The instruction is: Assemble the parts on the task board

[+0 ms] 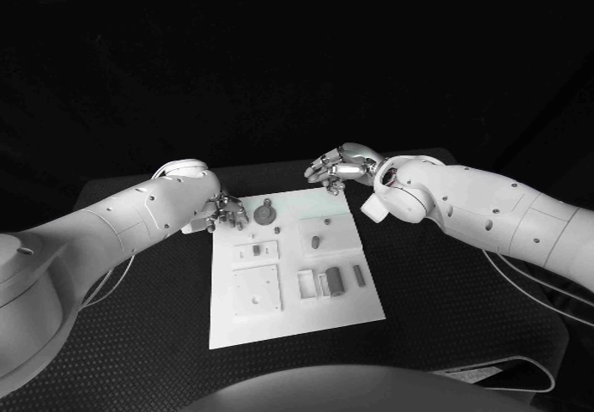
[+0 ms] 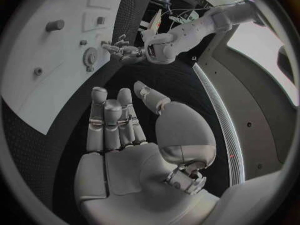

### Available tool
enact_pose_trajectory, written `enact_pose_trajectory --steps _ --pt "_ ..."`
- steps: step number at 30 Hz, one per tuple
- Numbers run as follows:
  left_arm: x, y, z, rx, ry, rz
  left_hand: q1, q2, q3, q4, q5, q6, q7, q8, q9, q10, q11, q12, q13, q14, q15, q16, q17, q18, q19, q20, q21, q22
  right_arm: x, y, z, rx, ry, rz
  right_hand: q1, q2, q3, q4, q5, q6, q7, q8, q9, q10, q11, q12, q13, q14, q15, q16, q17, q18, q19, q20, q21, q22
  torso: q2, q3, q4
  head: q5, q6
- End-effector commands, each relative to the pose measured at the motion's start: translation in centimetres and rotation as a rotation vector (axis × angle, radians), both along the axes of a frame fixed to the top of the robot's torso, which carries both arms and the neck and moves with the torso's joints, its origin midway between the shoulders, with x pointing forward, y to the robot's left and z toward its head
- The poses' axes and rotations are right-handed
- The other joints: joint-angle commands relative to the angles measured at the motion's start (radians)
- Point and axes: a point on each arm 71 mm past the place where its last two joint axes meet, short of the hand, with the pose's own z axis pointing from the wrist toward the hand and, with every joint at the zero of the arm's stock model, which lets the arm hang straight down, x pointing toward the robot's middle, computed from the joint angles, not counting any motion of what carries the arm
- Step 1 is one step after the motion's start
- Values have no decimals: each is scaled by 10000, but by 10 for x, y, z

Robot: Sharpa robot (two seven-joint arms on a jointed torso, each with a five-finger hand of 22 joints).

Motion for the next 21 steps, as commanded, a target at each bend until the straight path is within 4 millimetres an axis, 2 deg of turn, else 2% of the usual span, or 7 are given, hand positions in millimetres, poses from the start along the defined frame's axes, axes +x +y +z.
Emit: enact_pose_trajectory --steps 1,9,21 --pt "-1 -3 -1 -191 209 -75 -75 29 21 55 -36 -116 164 -61 -13 -24 69 -51 15 15 16 -48 18 -141 -97 11 38 243 -1 1 0 23 24 158 -88 -2 -9 32 36 -8 96 -39 -10 -34 16 56 -8 -25 -81 -39 -16 97 53 -29 -33 142 -7 2 -7 -5 -23" --pt "-1 0 -2 -153 257 -7 -59 124 58 66 -36 -105 176 -102 -18 -41 81 -63 18 -3 29 -67 35 -142 -127 20 49 244 -1 2 0 29 22 166 -90 0 -9 32 36 -8 95 -39 -10 -34 16 58 -9 -25 -81 -39 -16 97 53 -29 -32 142 -15 4 1 -5 -22" --pt "-3 -4 -8 -179 358 -35 44 439 134 5 -32 -79 192 -188 -9 -67 98 -80 27 -27 46 -102 77 -142 -185 39 85 246 -1 4 0 37 23 184 -92 1 -9 33 36 -8 95 -39 -10 -34 16 59 -10 -24 -81 -38 -16 97 54 -29 -32 142 -11 -1 -8 -8 -38"
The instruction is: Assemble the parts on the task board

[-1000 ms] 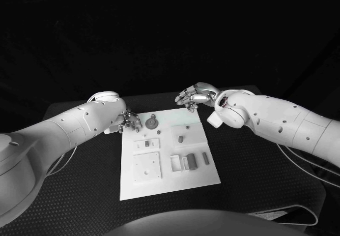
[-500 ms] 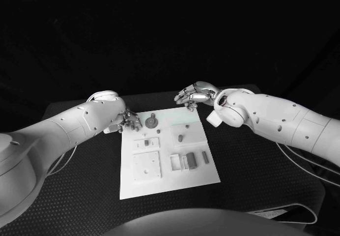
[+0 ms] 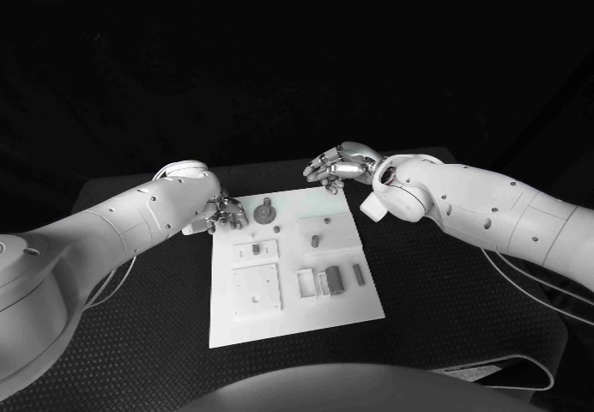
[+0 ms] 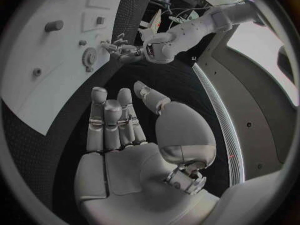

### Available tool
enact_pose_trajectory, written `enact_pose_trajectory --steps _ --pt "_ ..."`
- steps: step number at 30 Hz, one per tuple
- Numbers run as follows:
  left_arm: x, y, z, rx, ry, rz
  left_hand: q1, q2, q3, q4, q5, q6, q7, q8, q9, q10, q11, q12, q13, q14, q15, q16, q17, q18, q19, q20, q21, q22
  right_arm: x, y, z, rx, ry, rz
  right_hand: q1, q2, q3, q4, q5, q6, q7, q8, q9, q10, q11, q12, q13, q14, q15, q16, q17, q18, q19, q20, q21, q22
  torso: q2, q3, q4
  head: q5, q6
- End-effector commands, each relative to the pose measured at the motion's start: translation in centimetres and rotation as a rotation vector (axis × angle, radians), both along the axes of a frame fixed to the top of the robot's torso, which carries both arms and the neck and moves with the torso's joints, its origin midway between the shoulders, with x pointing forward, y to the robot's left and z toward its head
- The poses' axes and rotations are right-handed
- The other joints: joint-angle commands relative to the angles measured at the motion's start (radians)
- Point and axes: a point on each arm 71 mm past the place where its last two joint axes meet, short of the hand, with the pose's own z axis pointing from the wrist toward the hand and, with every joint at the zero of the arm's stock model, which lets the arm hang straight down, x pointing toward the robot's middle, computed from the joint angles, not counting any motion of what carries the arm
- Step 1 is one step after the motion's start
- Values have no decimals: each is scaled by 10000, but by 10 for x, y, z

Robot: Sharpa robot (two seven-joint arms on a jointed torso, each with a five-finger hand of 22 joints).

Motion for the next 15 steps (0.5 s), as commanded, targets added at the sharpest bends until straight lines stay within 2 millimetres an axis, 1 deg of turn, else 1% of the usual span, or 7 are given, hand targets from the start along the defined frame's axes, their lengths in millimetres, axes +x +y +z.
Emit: enact_pose_trajectory --steps 1,3,5,6,8,12,15 --pt "-1 -2 -1 -122 151 -99 29 160 69 -3 -32 -89 162 -45 1 -36 67 -43 11 -25 45 -60 16 -141 -80 0 51 239 -1 2 0 24 21 156 -92 1 -9 33 36 -2 49 -38 -10 -34 16 59 -11 21 -67 -38 -17 146 29 -5 -32 142 2 -4 -7 3 -7" --pt "-1 -2 -2 -117 162 -78 69 245 91 -31 -31 -85 166 -66 5 -40 71 -46 14 -27 48 -68 26 -141 -89 4 62 239 -1 1 0 22 20 150 -93 1 -9 33 36 -2 49 -38 -10 -34 16 59 -11 21 -67 -38 -17 146 29 -5 -32 142 2 -1 -5 5 -11" --pt "-1 0 -2 -103 168 -34 164 381 166 -62 -33 -93 170 -94 7 -41 74 -47 17 -26 50 -75 37 -140 -95 2 75 239 -1 1 0 17 21 140 -94 1 -9 33 36 -2 49 -38 -10 -34 16 60 -12 21 -67 -38 -17 146 29 -5 -32 142 1 3 -1 2 -18" --pt "-1 1 -2 -107 196 -21 362 336 418 -38 -47 -124 183 -142 5 -45 87 -53 18 -31 59 -87 48 -141 -98 10 88 233 -1 1 0 17 21 141 -94 1 -10 33 36 -2 50 -38 -10 -34 16 60 -12 21 -67 -38 -17 146 29 -5 -32 142 1 5 1 -6 -31" --pt "-1 2 -2 -166 240 32 485 386 598 6 -50 -127 199 -175 11 -43 102 -54 22 -29 76 -92 62 -141 -100 21 105 235 -1 2 0 22 23 155 -95 1 -10 34 36 -2 49 -38 -10 -34 16 60 -12 21 -67 -38 -17 146 29 -5 -32 142 0 5 2 -11 -37" --pt "-1 1 -2 -280 320 34 659 479 782 17 -49 -126 219 -213 27 -48 122 -55 28 -32 97 -100 81 -141 -109 40 131 238 -1 2 0 24 22 156 -97 2 -10 35 36 -1 49 -38 -10 -33 16 61 -12 21 -67 -37 -17 146 30 -5 -31 142 8 2 -4 -7 -37" --pt "-2 0 -3 -396 381 39 781 610 886 2 -49 -106 224 -226 43 -42 128 -49 34 -29 104 -97 98 -141 -109 48 155 242 -1 2 0 23 25 155 -98 2 -11 35 36 -1 49 -37 -10 -33 16 62 -12 21 -67 -37 -17 146 30 -5 -31 142 1 -4 3 -8 -50"
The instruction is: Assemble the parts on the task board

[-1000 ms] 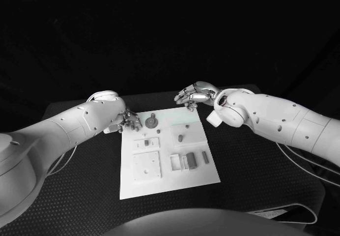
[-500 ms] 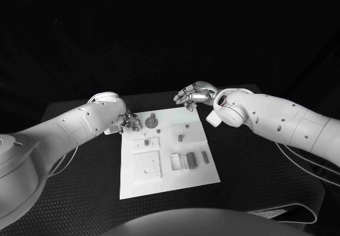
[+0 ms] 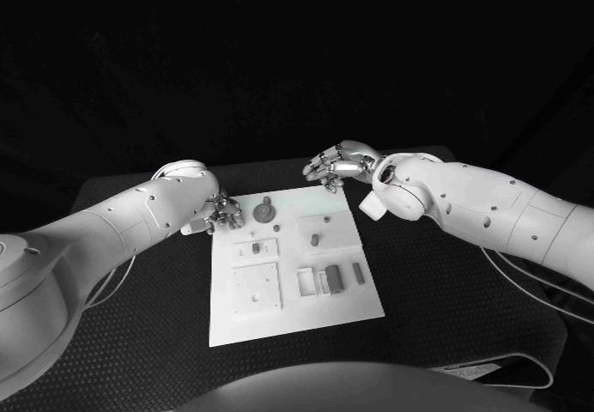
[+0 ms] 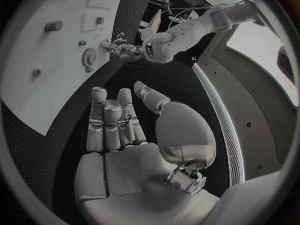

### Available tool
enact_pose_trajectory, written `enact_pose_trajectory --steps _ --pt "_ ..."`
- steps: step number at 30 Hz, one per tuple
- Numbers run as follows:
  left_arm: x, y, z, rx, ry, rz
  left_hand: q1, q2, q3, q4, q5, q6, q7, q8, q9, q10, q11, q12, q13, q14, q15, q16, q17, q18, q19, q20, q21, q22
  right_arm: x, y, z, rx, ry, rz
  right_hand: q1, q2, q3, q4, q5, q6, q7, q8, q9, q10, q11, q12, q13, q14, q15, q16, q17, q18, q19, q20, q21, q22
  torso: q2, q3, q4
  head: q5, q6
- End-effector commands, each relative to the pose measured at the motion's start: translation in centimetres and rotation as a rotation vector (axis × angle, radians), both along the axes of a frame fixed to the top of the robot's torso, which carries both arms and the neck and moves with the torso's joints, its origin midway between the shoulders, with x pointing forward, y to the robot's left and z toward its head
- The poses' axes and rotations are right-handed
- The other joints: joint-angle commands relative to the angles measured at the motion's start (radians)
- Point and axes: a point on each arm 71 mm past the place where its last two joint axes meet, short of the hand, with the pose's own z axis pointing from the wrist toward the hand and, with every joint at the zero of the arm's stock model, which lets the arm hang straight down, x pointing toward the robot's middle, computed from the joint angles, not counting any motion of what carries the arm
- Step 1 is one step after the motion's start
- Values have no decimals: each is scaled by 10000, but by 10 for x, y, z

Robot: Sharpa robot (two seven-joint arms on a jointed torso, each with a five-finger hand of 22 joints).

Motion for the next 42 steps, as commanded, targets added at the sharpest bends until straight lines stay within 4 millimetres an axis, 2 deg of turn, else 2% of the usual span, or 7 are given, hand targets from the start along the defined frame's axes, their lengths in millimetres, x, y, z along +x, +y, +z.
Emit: enact_pose_trajectory --steps 1,9,11,26,28,33,42 --pt "-2 -4 -1 -375 270 -81 124 68 96 -17 -48 -63 189 -71 18 -3 93 -46 15 10 70 -56 26 -142 -62 2 52 244 -1 1 0 21 24 149 -99 2 -11 35 36 -7 56 -37 -10 -33 16 62 -14 21 -69 -37 -9 155 31 -6 -31 142 -2 -8 5 0 -10" --pt "-3 3 -2 -1327 521 538 626 624 441 -193 -33 244 114 15 110 65 26 -37 19 45 15 -34 93 -141 -62 -7 153 251 -1 0 0 6 28 126 -104 2 -12 37 36 -6 56 -37 -10 -31 16 64 -14 21 -69 -37 -9 155 32 -5 -31 142 -5 -9 17 -22 -28" --pt "-2 6 -1 -1424 525 632 861 672 689 -189 -45 317 90 24 125 100 3 -46 10 62 -7 -32 112 -142 -53 -11 185 247 -1 -1 0 0 30 118 -105 2 -13 37 36 -6 56 -37 -10 -31 16 65 -14 21 -69 -37 -9 155 32 -5 -31 142 -7 -10 21 -30 -32" --pt "-15 21 10 -1992 1248 586 1068 675 889 -190 -50 455 69 25 170 177 -14 -66 -4 89 -16 -25 159 -142 -57 7 279 251 -1 -7 0 -37 21 28 -113 4 -14 38 36 -5 56 -37 -9 -28 15 68 -15 22 -69 -36 -10 155 32 -5 -31 142 -16 -27 57 -24 -7" --pt "-18 24 13 -1973 1255 541 1083 692 903 -202 -50 467 68 21 174 166 -14 -82 -10 76 -16 -37 161 -142 -82 14 280 248 -1 -7 0 -41 20 18 -113 5 -13 38 36 -5 56 -37 -9 -28 15 69 -15 22 -69 -36 -10 155 32 -5 -31 142 -36 -40 82 -34 2" --pt "-25 27 18 -1971 1127 499 1091 704 909 -210 -50 478 67 18 177 165 -15 -89 -13 71 -17 -44 162 -141 -92 17 285 248 -1 -10 0 -59 18 -19 -114 5 -13 37 36 -5 55 -36 -9 -28 15 69 -16 22 -69 -36 -10 155 32 -5 -31 142 -21 -31 54 -9 -32" --pt "-34 14 20 -1505 724 -217 1103 692 903 -233 -50 527 54 19 189 210 -28 -81 -12 95 -28 -42 173 -141 -74 10 324 250 -1 -10 0 -57 11 -24 -115 5 -12 36 36 -5 55 -36 -9 -27 15 72 -17 22 -70 -35 -10 155 33 -5 -30 142 -14 -38 47 31 -82"
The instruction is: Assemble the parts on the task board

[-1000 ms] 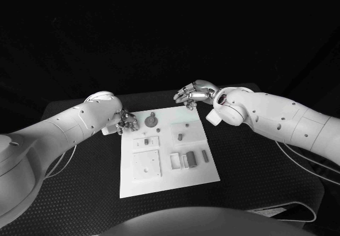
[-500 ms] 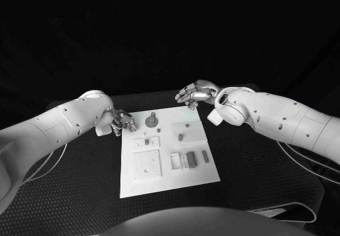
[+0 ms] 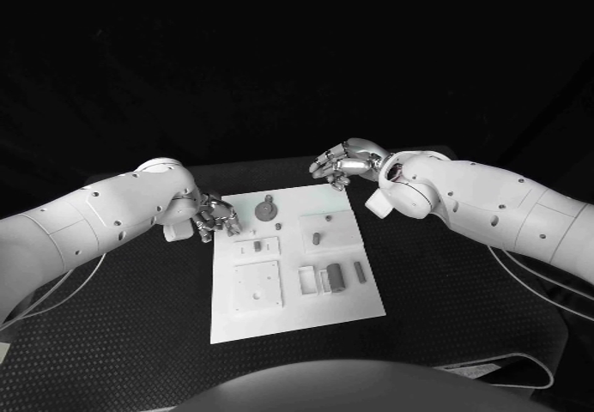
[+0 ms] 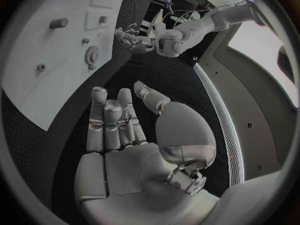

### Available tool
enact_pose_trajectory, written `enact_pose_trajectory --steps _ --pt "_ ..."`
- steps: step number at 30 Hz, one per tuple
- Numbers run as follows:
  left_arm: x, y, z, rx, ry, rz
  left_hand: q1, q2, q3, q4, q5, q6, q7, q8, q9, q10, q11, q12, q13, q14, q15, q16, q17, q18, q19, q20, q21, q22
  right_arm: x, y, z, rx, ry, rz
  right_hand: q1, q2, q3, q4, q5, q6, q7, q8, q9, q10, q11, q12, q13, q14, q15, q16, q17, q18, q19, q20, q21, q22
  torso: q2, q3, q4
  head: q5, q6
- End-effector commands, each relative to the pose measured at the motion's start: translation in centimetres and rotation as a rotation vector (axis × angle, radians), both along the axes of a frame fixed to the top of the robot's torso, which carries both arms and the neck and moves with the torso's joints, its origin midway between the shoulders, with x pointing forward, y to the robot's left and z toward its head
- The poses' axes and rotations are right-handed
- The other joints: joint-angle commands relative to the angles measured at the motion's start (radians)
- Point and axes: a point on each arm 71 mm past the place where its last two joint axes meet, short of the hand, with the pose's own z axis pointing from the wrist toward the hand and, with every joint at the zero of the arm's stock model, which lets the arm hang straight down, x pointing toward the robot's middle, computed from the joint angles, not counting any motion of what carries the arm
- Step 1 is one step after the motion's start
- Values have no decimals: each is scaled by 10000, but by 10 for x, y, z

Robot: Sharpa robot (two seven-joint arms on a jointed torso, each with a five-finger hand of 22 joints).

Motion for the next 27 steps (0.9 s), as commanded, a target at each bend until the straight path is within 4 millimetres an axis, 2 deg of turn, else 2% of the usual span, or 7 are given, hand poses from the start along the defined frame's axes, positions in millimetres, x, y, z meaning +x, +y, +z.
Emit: enact_pose_trajectory --steps 1,4,8,19,27 --pt "-1 -6 2 430 -425 -250 545 447 61 -28 30 199 106 45 22 75 -22 -32 -9 39 -80 -9 11 -139 -50 -12 53 254 -1 2 0 32 7 148 -115 6 -12 36 36 2 54 -36 -10 -27 15 32 -9 -15 -68 -35 -12 93 36 -8 -30 142 11 2 -17 18 -19" --pt "-2 -11 3 781 -779 -365 545 434 56 -27 30 213 101 43 25 91 -27 -30 -9 52 -85 -7 15 -139 -41 -15 67 253 -1 1 0 30 6 145 -115 5 -12 35 36 2 53 -36 -10 -26 14 33 -9 -15 -68 -35 -12 93 37 -8 -30 142 9 -2 -11 40 -19" --pt "-4 -16 2 1405 -1303 -702 541 402 45 -16 30 264 85 49 37 134 -43 -25 -10 88 -100 -6 22 -139 -18 -21 99 250 -1 1 0 32 6 148 -115 6 -11 35 36 3 53 -36 -10 -26 14 34 -9 -15 -69 -35 -12 93 37 -8 -30 142 11 12 -32 67 -26" --pt "-13 -22 -8 1819 -694 -1165 549 370 47 -10 29 319 64 53 51 176 -62 -28 -14 120 -118 -16 26 -139 -6 -21 126 245 -1 1 0 30 8 149 -114 8 -9 34 36 2 53 -36 -10 -25 14 36 -10 -14 -69 -34 -12 93 37 -9 -30 142 12 27 -42 80 -54" --pt "-17 -22 -14 1900 -458 -1312 547 369 48 -6 29 329 61 49 54 176 -65 -39 -19 119 -120 -24 27 -139 -19 -9 128 243 -1 1 0 25 11 144 -114 7 -8 33 36 3 52 -35 -10 -25 13 37 -11 -14 -69 -34 -13 93 36 -9 -30 142 12 20 -35 111 -54"
